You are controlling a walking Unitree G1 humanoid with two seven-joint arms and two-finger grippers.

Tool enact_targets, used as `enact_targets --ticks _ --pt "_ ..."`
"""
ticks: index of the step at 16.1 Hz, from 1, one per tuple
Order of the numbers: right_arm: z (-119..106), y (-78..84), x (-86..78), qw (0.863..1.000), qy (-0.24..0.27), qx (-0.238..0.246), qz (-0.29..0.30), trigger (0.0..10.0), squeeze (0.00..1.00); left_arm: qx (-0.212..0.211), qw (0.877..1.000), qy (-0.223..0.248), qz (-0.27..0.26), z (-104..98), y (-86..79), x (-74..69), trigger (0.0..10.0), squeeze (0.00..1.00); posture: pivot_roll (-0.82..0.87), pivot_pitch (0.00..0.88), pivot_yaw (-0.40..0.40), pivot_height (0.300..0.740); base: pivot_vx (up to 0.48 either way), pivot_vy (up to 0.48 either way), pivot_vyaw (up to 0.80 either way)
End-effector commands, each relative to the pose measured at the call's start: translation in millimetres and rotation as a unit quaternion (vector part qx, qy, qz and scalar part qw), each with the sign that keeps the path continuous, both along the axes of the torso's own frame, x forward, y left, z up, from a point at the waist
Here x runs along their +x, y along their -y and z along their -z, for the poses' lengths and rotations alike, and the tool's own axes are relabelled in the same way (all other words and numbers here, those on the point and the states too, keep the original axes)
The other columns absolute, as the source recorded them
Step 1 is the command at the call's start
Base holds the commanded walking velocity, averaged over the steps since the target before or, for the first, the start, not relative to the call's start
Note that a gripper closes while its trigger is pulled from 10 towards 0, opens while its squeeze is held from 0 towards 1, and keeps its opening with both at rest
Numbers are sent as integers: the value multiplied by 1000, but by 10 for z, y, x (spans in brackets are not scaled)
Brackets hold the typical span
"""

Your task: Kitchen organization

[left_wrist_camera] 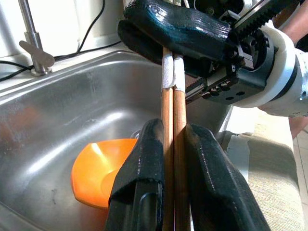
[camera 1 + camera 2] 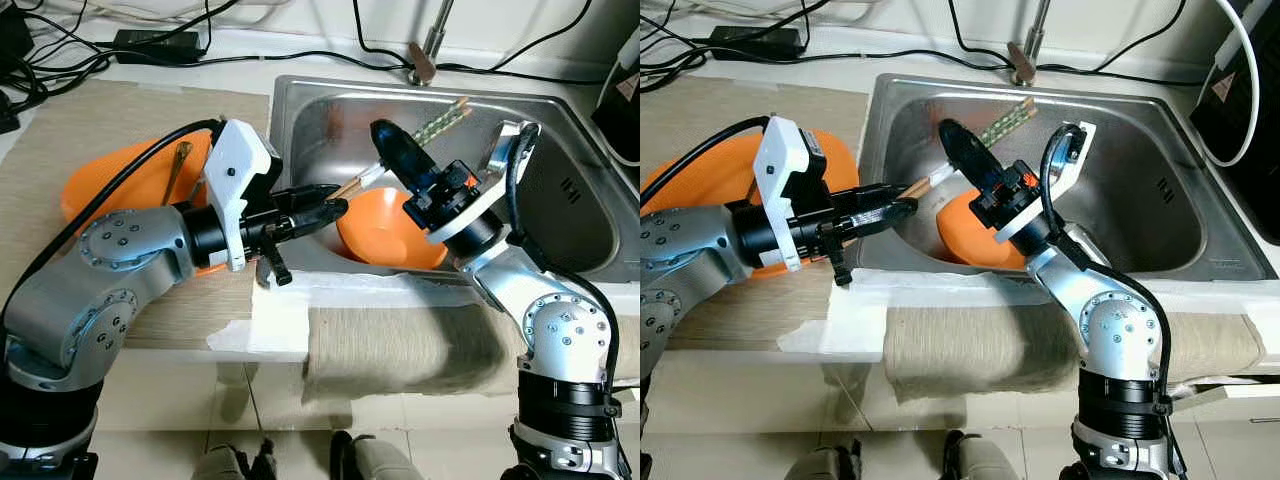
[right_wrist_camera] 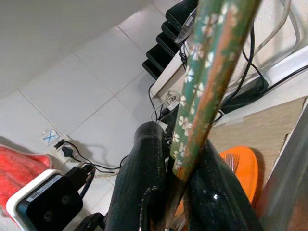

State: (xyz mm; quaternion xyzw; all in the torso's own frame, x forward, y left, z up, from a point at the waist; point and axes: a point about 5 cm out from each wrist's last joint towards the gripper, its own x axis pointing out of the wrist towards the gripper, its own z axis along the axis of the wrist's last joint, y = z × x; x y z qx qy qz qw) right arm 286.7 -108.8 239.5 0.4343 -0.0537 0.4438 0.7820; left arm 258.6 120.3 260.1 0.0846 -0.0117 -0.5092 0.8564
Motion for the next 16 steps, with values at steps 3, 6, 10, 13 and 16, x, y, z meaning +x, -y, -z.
enact_targets --ticks 3,6,10,13,16 --pt "17 84 9 999 -10 -22 25 0 0 1 1000 27 -1 -23 33 -24 8902 0 -169 138 -94 740 0 0 0" --pt "21 88 26 999 -13 -29 27 0 0 -6 999 26 -19 -5 28 14 10000 0 -171 130 -97 740 0 0 0" --pt "20 111 43 999 -12 -32 37 0 0 -24 999 29 -28 -61 -26 44 10000 1000 -172 119 -87 740 0 0 0" --pt "34 154 41 998 -14 -35 45 0 0 -39 997 45 -49 -126 -108 81 10000 1000 -174 112 -88 740 0 0 0" --pt "-187 354 143 997 1 9 79 0 0 -56 992 67 -95 -209 -215 148 10000 0 -174 113 -90 740 0 0 0"
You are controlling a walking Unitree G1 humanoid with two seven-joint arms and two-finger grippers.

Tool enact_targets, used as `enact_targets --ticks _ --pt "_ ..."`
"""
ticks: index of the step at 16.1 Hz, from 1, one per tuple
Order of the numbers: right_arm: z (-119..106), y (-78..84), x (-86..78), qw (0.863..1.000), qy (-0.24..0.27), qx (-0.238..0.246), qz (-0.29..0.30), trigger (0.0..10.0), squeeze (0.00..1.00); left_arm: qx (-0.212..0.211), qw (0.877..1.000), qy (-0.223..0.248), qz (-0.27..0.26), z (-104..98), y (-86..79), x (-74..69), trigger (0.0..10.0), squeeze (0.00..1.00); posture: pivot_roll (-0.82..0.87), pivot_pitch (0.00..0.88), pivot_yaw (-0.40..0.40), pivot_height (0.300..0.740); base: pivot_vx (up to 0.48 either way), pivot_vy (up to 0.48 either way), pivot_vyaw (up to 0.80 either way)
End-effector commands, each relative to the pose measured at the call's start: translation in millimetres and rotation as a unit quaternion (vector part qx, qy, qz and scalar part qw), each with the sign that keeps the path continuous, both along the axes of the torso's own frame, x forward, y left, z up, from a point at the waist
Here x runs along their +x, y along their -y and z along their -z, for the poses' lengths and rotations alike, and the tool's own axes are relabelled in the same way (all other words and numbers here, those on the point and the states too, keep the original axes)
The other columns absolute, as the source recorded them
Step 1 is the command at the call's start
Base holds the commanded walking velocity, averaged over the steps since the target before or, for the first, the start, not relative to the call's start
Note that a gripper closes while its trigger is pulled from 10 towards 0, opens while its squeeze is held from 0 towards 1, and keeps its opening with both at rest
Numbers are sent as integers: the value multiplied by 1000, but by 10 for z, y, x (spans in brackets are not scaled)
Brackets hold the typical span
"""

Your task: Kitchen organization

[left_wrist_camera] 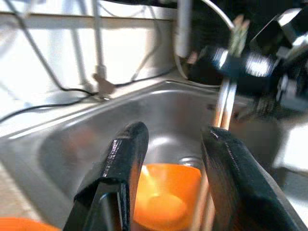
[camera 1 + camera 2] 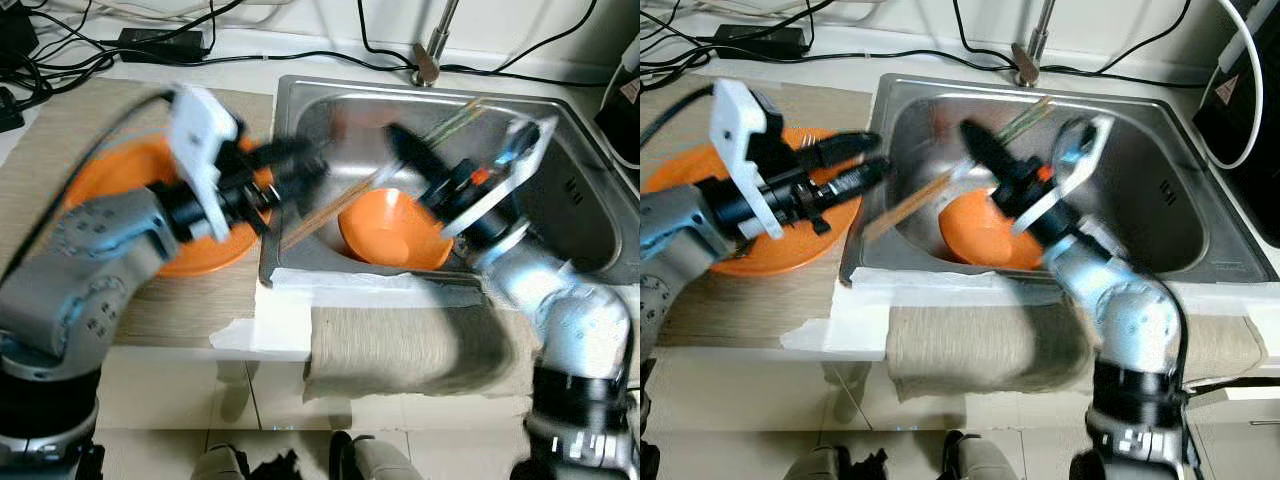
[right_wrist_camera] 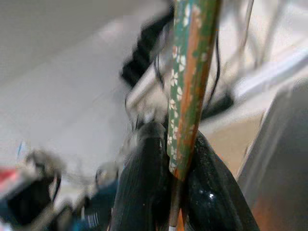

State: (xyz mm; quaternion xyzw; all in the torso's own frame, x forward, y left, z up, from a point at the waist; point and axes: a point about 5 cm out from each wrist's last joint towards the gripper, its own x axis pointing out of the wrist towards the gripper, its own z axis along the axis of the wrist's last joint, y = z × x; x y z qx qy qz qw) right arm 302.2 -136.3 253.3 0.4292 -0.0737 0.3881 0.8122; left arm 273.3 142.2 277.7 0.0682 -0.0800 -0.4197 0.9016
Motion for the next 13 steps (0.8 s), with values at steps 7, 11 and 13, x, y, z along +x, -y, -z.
enact_targets --ticks 7,11,13 --pt "-223 226 261 913 121 -347 176 0 0 47 998 -15 -43 213 -15 18 10000 0 -173 120 -78 740 0 0 0" --pt "429 143 565 780 113 -593 163 941 0 93 994 -28 43 338 174 -86 10000 0 -182 120 -61 740 0 0 0" --pt "546 148 663 748 120 -630 170 3412 0 91 994 -25 46 316 199 -74 10000 0 -180 123 -57 740 0 0 0"
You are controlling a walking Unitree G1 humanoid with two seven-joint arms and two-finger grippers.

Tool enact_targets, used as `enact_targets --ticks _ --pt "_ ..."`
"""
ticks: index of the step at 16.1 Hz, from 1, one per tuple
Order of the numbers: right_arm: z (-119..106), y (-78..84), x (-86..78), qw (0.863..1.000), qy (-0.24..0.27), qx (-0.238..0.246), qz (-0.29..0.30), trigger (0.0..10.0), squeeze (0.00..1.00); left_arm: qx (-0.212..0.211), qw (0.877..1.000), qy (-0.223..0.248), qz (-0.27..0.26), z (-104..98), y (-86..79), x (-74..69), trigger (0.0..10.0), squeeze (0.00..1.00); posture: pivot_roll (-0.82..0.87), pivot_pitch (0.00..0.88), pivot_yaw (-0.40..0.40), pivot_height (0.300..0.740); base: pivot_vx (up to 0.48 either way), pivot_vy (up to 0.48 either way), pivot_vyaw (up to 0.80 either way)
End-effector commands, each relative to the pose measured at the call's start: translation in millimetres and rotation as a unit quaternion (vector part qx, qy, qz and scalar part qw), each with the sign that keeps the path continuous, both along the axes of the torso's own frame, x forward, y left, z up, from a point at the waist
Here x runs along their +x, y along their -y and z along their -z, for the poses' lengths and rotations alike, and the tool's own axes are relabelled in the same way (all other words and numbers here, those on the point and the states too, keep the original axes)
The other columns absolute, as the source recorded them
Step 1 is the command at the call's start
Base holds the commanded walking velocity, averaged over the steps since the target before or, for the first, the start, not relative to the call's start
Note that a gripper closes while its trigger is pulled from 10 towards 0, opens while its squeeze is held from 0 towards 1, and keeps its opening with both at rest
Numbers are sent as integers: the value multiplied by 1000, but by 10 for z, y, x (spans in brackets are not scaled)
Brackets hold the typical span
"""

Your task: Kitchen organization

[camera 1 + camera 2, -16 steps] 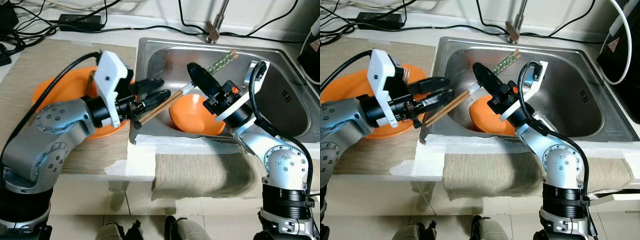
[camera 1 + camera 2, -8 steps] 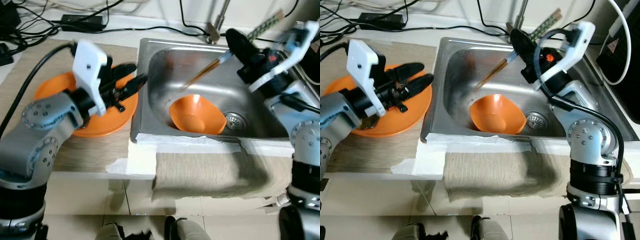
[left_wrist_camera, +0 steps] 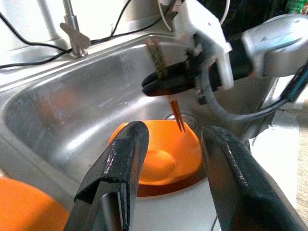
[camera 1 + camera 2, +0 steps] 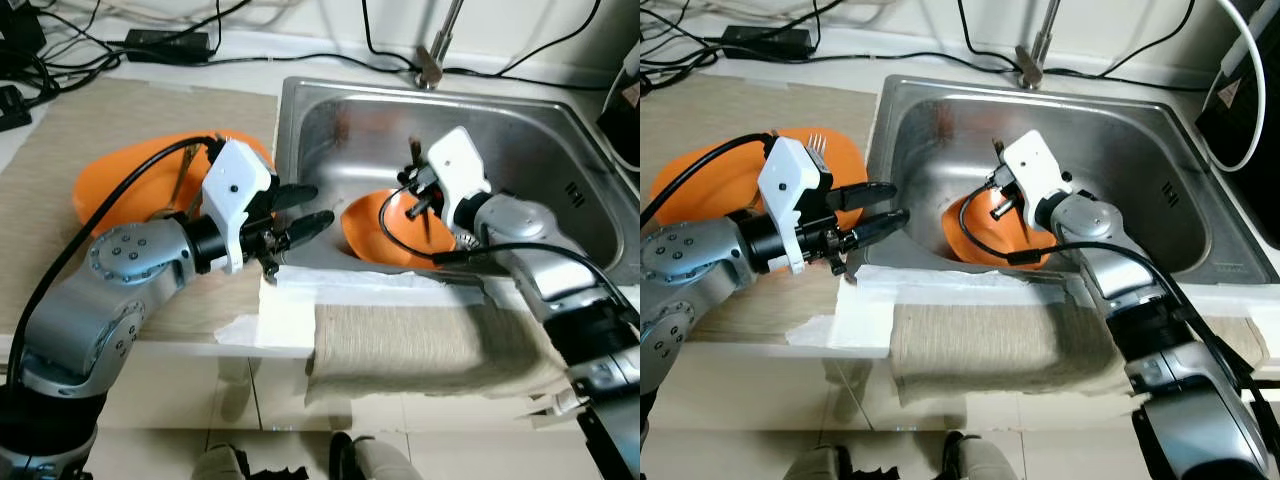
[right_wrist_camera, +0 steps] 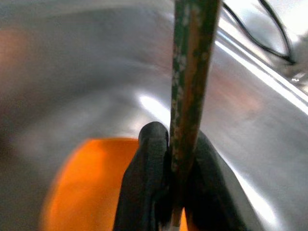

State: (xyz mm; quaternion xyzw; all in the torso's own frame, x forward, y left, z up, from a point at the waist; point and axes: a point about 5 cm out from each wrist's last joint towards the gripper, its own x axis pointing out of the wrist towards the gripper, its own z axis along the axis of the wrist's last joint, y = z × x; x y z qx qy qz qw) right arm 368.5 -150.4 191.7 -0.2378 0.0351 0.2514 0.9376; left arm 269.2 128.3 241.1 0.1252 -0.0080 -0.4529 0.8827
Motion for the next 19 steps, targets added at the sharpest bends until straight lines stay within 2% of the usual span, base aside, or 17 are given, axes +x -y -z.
enact_targets --ticks 1,2,3,5,7,8,9,14,17,19 --pt "-11 -9 58 999 25 -35 -4 7098 0 4 1000 18 18 -68 70 -18 10000 0 -179 124 -57 740 0 0 0" --pt "17 -23 82 999 27 -46 -6 10000 0 4 1000 19 18 -75 73 -11 10000 0 -176 132 -53 740 0 0 0" --pt "82 -48 130 998 27 -56 -9 10000 0 5 1000 19 19 -74 82 -3 10000 0 -175 132 -53 740 0 0 0" --pt "180 -106 168 999 15 -28 -26 10000 0 9 999 19 26 -63 101 -6 10000 0 -172 136 -51 740 0 0 0" --pt "270 -116 169 999 5 -41 -26 10000 0 10 999 19 29 -61 122 -19 10000 0 -165 136 -57 740 0 0 0" --pt "300 -114 181 999 0 -27 -19 10000 0 10 999 19 29 -59 121 -23 10000 0 -164 136 -58 740 0 0 0" --pt "311 -114 189 1000 -1 -15 -17 10000 992 10 999 19 27 -57 118 -24 10000 0 -163 137 -59 740 0 0 0" --pt "254 -121 227 1000 13 18 -15 10000 1000 5 1000 15 23 -67 93 -24 10000 0 -161 141 -54 740 0 0 0" --pt "84 -90 255 996 61 68 -3 10000 1000 6 1000 17 10 -59 65 -8 10000 0 -166 141 -49 740 0 0 0" --pt "-181 -37 240 983 143 110 11 10000 1000 -25 995 36 -84 -99 -88 126 10000 0 -173 144 -41 740 0 0 0"
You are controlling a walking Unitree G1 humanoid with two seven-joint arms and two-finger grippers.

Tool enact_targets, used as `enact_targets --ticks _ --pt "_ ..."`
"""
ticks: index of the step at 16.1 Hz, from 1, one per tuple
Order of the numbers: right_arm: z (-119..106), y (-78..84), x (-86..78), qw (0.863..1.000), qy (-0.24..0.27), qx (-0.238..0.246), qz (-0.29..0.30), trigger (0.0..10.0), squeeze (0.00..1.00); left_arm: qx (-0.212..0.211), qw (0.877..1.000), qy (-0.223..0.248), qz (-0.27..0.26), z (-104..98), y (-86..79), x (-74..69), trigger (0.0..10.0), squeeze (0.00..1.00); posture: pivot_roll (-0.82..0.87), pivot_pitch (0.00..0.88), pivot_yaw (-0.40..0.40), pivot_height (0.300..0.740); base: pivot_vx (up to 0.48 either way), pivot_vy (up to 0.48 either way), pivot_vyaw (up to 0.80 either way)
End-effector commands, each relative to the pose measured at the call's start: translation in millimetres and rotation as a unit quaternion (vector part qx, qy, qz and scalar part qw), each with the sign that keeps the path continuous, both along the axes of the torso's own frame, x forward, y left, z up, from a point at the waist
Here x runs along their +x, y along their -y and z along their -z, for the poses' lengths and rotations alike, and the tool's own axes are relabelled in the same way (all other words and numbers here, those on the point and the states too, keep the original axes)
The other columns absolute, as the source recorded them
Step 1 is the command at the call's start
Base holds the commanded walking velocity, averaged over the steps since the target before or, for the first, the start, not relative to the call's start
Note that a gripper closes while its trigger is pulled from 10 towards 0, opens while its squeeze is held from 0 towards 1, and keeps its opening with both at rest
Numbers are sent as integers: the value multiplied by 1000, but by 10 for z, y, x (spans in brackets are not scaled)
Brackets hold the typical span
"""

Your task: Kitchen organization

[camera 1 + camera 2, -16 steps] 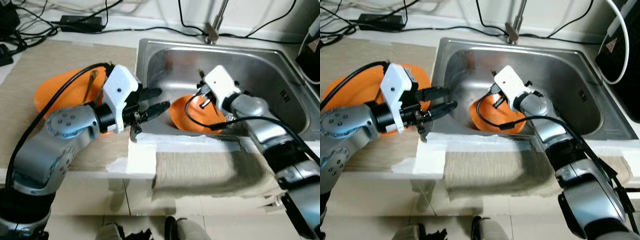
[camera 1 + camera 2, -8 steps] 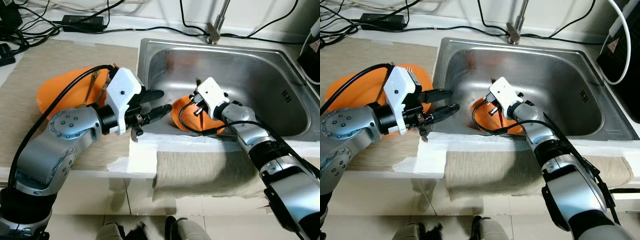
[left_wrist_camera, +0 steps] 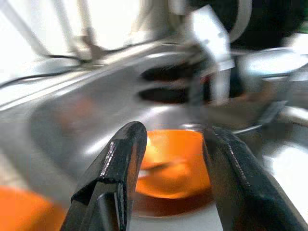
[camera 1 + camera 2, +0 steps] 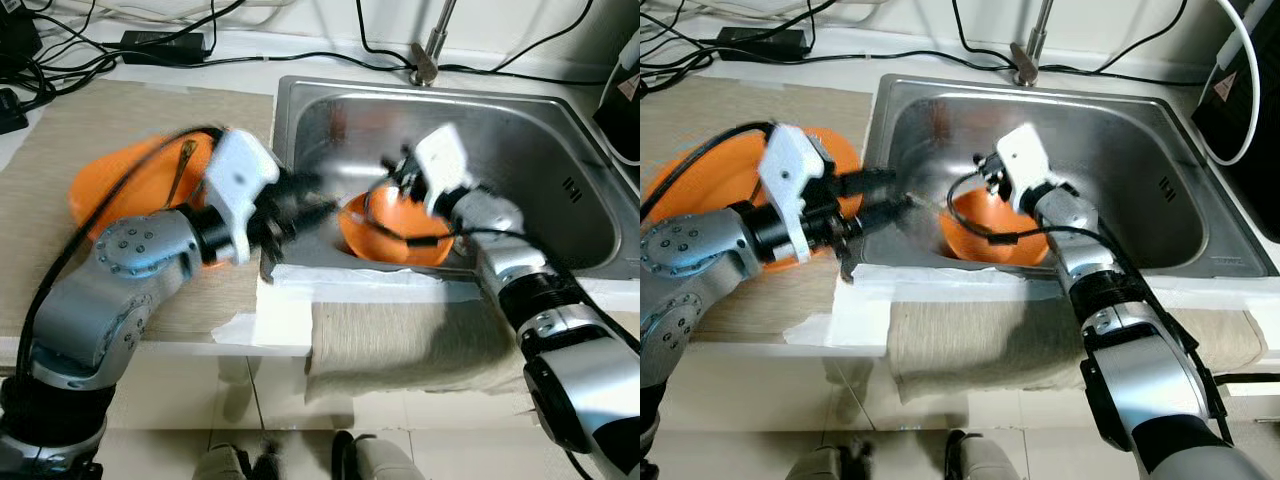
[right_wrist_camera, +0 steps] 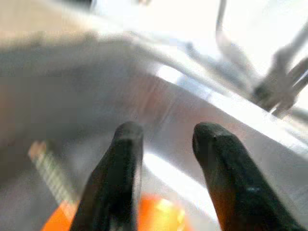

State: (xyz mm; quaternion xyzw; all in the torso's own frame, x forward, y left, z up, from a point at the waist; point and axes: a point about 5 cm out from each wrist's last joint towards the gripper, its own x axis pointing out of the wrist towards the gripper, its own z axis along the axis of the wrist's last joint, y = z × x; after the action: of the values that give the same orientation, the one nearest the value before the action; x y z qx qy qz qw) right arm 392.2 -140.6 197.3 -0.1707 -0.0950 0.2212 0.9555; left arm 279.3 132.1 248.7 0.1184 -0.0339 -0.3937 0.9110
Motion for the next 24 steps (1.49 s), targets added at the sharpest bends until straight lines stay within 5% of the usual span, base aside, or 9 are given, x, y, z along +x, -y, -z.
enact_targets --ticks 1,2,4,7,11,14,20,24 --pt "-220 97 -17 996 54 60 23 10000 1000 -13 997 15 -72 -23 -147 86 10000 0 -175 142 -39 740 0 0 0" --pt "-262 144 -87 990 68 125 27 10000 0 -15 993 20 -116 0 -274 113 10000 0 -176 147 -36 740 0 0 0" --pt "-225 149 -180 981 59 186 11 10000 0 -19 990 30 -139 -2 -373 98 10000 0 -180 149 -35 740 0 0 0" --pt "9 -25 -454 968 -7 224 -115 10000 0 -30 984 43 -169 -2 -554 50 10000 0 -169 155 -46 740 0 0 0" --pt "301 -18 -636 974 -42 202 -92 10000 0 -11 976 32 -213 181 -621 21 10000 0 -164 163 -52 740 0 0 0" --pt "263 -102 -715 965 -51 234 -103 10000 0 -27 980 40 -194 178 -532 -18 10000 0 -159 166 -56 740 0 0 0" --pt "417 -135 -737 960 -66 260 -78 10000 0 -24 979 26 -199 253 -517 2 10000 0 -150 185 -56 740 0 0 0" --pt "518 -131 -741 968 -90 227 -63 10000 0 -23 979 27 -202 258 -528 6 10000 0 -152 189 -57 740 0 0 0"
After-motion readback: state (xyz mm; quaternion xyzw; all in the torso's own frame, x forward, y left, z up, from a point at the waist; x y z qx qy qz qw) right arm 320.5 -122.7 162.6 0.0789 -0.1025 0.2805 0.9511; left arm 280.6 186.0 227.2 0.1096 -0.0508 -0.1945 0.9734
